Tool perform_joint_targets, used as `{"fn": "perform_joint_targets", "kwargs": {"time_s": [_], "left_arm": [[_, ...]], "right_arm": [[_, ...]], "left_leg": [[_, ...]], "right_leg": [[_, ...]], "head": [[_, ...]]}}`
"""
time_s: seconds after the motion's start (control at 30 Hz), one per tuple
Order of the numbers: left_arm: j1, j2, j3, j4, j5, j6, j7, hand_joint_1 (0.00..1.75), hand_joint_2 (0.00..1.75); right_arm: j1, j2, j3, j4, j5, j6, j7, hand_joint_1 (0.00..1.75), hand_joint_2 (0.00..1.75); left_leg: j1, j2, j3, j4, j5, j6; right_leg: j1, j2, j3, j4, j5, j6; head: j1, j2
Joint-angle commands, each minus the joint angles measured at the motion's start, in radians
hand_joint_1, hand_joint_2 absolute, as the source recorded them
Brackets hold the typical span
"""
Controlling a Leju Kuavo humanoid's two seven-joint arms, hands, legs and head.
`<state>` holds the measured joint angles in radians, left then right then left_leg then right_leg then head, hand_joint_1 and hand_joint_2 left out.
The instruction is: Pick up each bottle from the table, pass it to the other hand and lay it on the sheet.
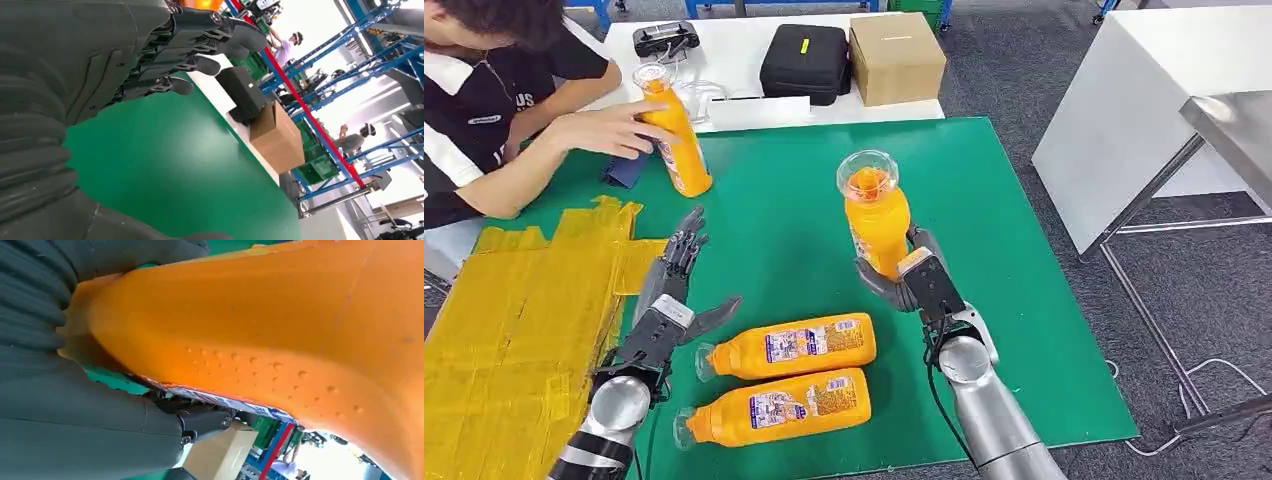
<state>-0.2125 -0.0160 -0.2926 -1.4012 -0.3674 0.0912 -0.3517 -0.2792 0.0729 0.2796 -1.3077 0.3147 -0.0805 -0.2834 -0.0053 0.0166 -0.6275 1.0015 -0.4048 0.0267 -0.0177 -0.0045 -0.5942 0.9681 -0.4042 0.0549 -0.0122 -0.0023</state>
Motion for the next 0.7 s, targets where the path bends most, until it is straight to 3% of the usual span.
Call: {"fn": "perform_joint_targets", "kwargs": {"time_s": [0.03,0.3,0.7], "left_arm": [[-0.050,0.019,-0.037,0.066,0.000,-0.007,0.003,0.00,1.75],[-0.105,0.000,-0.079,0.079,0.022,-0.035,0.007,0.00,1.75],[-0.117,-0.010,-0.116,0.089,0.053,-0.073,-0.003,0.00,1.75]], "right_arm": [[-0.053,0.007,0.047,0.069,-0.027,0.046,-0.005,1.75,1.75],[-0.111,0.085,0.237,0.223,0.006,0.065,-0.014,1.75,1.75],[-0.150,0.118,0.316,0.277,0.019,0.043,-0.011,1.75,1.75]], "left_leg": [[0.002,-0.001,0.005,0.001,-0.002,-0.003],[0.002,0.001,0.004,0.000,-0.002,-0.002],[0.002,-0.002,0.004,0.001,-0.001,-0.002]], "right_leg": [[0.001,0.001,0.005,0.001,-0.002,-0.003],[0.002,0.002,0.004,0.000,-0.001,-0.003],[0.001,0.000,0.003,0.001,-0.001,-0.002]], "head": [[0.000,0.000],[0.000,0.000],[0.000,0.000]]}}
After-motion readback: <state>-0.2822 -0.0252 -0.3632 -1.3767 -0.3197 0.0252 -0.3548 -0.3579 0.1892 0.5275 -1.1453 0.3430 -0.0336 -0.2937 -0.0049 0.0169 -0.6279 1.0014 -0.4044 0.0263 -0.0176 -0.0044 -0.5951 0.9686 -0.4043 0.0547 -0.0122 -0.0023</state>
